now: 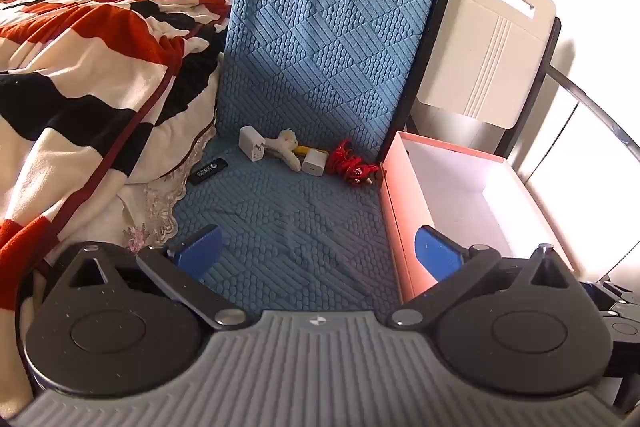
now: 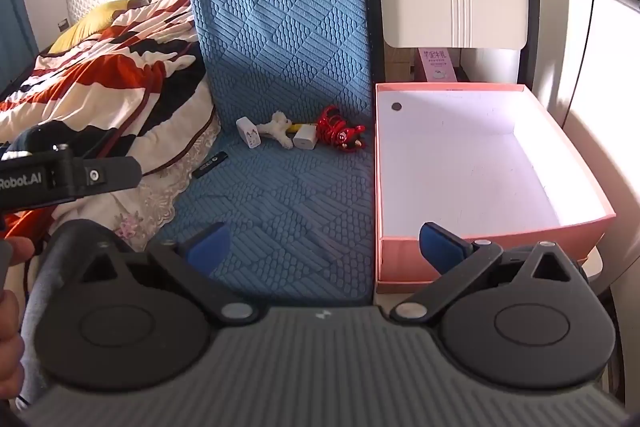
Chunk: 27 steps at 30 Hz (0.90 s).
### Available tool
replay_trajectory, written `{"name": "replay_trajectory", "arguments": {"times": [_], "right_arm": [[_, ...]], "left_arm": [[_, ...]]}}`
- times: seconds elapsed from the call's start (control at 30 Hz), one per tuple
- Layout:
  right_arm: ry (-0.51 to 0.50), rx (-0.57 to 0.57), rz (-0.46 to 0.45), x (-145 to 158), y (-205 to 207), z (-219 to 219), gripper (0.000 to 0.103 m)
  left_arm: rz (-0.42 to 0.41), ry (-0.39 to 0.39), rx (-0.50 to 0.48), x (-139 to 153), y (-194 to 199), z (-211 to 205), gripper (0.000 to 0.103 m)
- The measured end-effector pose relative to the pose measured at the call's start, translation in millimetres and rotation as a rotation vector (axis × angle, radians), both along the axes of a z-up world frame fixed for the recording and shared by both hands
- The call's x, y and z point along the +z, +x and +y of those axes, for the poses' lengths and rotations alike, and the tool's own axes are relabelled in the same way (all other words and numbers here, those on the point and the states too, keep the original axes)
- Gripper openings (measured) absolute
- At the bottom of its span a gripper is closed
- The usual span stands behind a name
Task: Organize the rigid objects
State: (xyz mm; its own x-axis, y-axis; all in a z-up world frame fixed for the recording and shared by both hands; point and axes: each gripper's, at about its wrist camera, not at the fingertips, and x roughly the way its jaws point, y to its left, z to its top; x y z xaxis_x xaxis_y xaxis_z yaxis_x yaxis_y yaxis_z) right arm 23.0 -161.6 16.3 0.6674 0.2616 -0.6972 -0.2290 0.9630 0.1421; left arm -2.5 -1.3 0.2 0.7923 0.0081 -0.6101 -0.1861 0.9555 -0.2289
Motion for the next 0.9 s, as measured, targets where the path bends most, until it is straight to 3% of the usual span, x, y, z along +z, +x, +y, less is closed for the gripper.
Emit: {"name": "replay_trajectory", "arguments": {"times": [0.9], "right_arm": [[-0.020,0.001,0.026,-4.1,3.1,6.4,0.103]], "left_arm": [[0.011,-0.004,0.014,-1.5,-0.6,3.8,0.103]]}}
